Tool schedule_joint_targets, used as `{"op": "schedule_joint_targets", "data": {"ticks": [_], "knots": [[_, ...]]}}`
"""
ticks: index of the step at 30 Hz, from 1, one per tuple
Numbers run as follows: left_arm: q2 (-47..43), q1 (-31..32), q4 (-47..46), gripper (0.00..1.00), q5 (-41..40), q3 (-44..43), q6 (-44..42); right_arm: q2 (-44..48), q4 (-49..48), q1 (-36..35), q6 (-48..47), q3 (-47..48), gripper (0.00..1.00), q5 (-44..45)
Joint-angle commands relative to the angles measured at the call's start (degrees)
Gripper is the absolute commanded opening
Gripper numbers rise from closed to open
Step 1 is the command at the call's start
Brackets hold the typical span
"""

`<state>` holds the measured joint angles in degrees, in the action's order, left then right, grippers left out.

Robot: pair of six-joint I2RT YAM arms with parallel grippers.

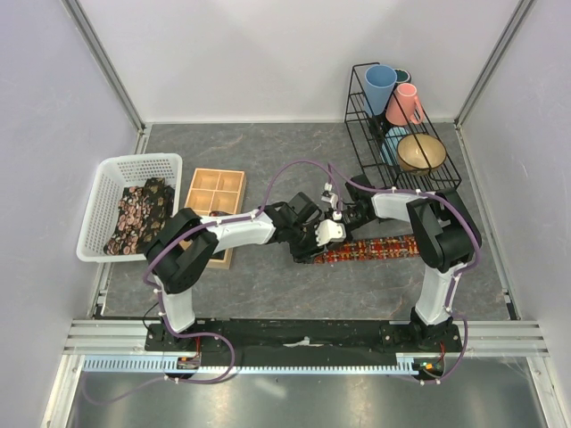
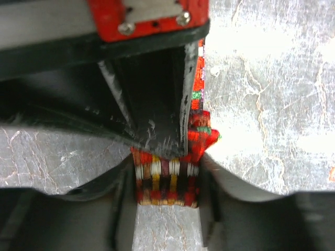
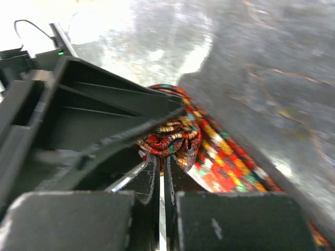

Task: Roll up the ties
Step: Roll the tie at the center of the board.

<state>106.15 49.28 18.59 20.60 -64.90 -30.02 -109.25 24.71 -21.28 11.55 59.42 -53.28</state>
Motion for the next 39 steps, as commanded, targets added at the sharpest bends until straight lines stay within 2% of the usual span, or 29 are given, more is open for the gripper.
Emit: {"op": "schedule_joint_targets", "data": {"ticks": [1, 3, 4, 9, 19, 24, 29, 30, 33, 35, 36, 39], "knots": [[-1.55, -0.5, -2.66, 0.59, 1.18, 2.94, 1.89, -1.4, 1.57, 1.06, -3.82, -1.85, 0.0, 11.79], [-3.05, -1.11, -5.48, 0.62, 2.77, 5.12, 2.6, -1.05, 2.36, 1.32, -4.17, -1.94, 0.0, 14.5], [-4.88, -1.29, -9.41, 0.68, 4.61, 6.18, 2.77, -0.96, 2.54, 1.5, -4.34, -2.11, 0.0, 15.21], [-9.29, -2.17, -21.11, 0.82, 8.14, 12.86, 4.0, -0.61, 3.41, 2.21, -4.7, -2.73, 0.0, 20.05], [-4.2, -2.34, -35.81, 0.83, 9.98, 14.55, 5.5, -1.22, 4.21, 2.38, -5.75, -2.11, 0.0, 26.2], [0.89, -2.25, -33.63, 0.66, 10.69, 10.77, 3.75, -1.75, 3.86, 2.38, -6.19, -1.76, 0.0, 24.81], [1.78, -2.25, -24.58, 0.6, 8.23, 9.09, 2.16, -1.58, 3.59, 2.29, -6.28, -1.94, 0.0, 23.57], [1.69, -2.25, -23.52, 0.48, 8.05, 9.09, 1.99, -1.67, 3.5, 2.29, -6.19, -1.85, 0.0, 23.13], [1.34, -2.25, -19.56, 0.3, 5.16, 8.56, 2.68, -1.58, 3.5, 2.29, -6.02, -1.59, 0.0, 20.5], [0.21, -2.17, -17.03, 0.24, 4.71, 8.92, 2.34, -1.06, 2.45, 2.21, -5.75, -1.58, 0.0, 16.64], [-0.15, -2.17, -16.22, 0.17, 4.45, 9.09, 2.25, -0.79, 1.84, 2.29, -5.14, -1.76, 0.0, 15.23], [-1.73, -2.17, -13.41, 0.07, 3.22, 9.53, 1.46, 0.44, -0.45, 2.12, -3.03, -1.76, 0.08, 11.88]]}}
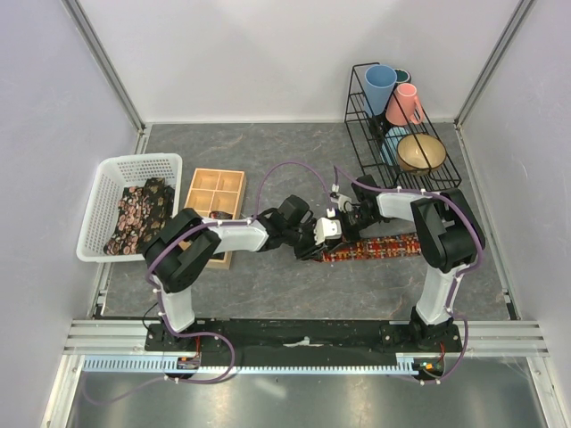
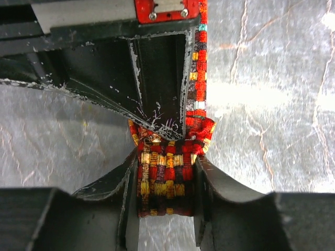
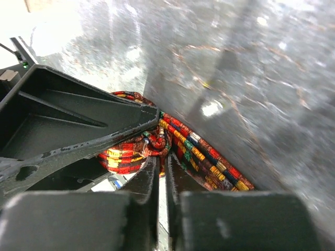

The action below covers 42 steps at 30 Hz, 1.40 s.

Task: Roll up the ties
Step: Roll the tie at the center of the board.

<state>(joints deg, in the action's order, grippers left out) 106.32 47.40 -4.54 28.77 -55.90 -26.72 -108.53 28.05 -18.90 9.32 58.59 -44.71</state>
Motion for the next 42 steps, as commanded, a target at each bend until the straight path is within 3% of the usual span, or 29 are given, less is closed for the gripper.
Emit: {"op": "schedule_joint_targets", "data": {"ticks": [1, 7, 9, 23, 29, 34, 42], "knots": [[-2.26, -0.29, 10.24, 0.04, -5.04, 0.53, -2.11, -0.02, -3.97, -0.26, -0.36, -0.76, 0.16, 3.14], [-2.09, 0.24, 13.76, 0.02, -6.19, -1.93, -2.28, 4.46, -1.87, 0.17, -0.27, 1.17, 0.42, 1.03], [-1.91, 0.24, 15.25, 0.02, -6.27, -3.07, -2.02, 4.99, -0.81, 0.52, -0.71, 1.44, 0.43, 1.99], [0.29, 0.33, 19.39, 0.02, -8.73, -7.12, -2.02, 5.43, 2.88, 2.46, -3.26, 5.21, 0.34, 7.96], [1.43, 0.33, 19.21, 0.02, -9.61, -8.0, -2.11, 5.61, 10.79, 2.46, -7.74, 7.25, 0.29, 10.34], [1.43, 0.33, 19.13, 0.02, -11.81, -8.17, -2.28, 2.64, 11.32, 1.85, -7.39, 6.19, 0.26, 8.76], [-0.5, 0.33, 22.55, 0.02, -14.09, -9.05, -4.39, -3.79, 6.32, 1.41, -8.09, 4.7, 0.24, 13.94]]}}
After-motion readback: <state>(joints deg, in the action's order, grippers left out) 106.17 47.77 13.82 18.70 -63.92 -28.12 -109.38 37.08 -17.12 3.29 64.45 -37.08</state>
